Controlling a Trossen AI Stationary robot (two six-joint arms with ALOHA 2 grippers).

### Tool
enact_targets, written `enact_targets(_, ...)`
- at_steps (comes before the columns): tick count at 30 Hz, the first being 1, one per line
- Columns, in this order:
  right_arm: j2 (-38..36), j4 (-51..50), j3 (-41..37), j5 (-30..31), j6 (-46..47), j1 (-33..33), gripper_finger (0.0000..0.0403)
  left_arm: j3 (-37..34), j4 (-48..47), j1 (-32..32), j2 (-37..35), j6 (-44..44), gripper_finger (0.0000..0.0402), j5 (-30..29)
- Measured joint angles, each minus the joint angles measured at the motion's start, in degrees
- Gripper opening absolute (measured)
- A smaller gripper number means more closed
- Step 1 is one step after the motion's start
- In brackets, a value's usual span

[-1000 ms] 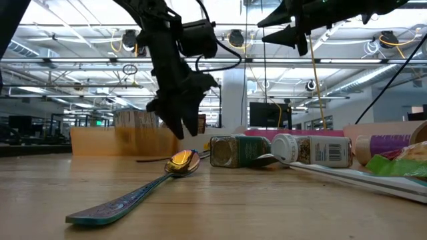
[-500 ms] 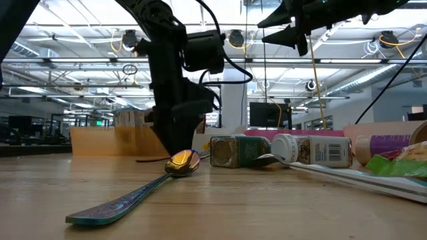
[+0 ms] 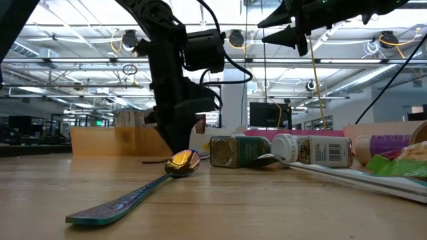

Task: Pick & Place Food Item
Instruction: Put the black spoon into the red bin

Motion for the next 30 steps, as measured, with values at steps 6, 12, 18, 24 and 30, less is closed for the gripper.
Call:
enact_targets(6, 0.0, 0.0, 0.0, 0.0, 0.62, 0.0, 0.0205, -0.02, -0.23, 0.94, 0.05, 0.03, 0.0018, 1.66)
enact_targets(12, 0.0, 0.0, 0.0, -0.15, 0.63, 0.0, 0.0205, -0.03, -1.45, 1.07, -0.93, 0.38, 0.0008, 2.95)
enact_targets(18, 0.0, -0.02, 0.0, -0.15, 0.63, 0.0, 0.0205, -0.43, -5.45, 1.39, -4.81, 1.33, 0.0006, 0.8)
enact_targets(24, 0.0, -0.1, 0.0, -0.17, 0.63, 0.0, 0.0205, -0.29, -6.44, 2.38, -7.83, 2.28, 0.0005, 0.31)
enact_targets(30, 0.0, -0.09, 0.0, -0.17, 0.64, 0.0, 0.0205, -0.26, -5.78, 2.6, -11.73, 2.61, 0.0005, 0.77)
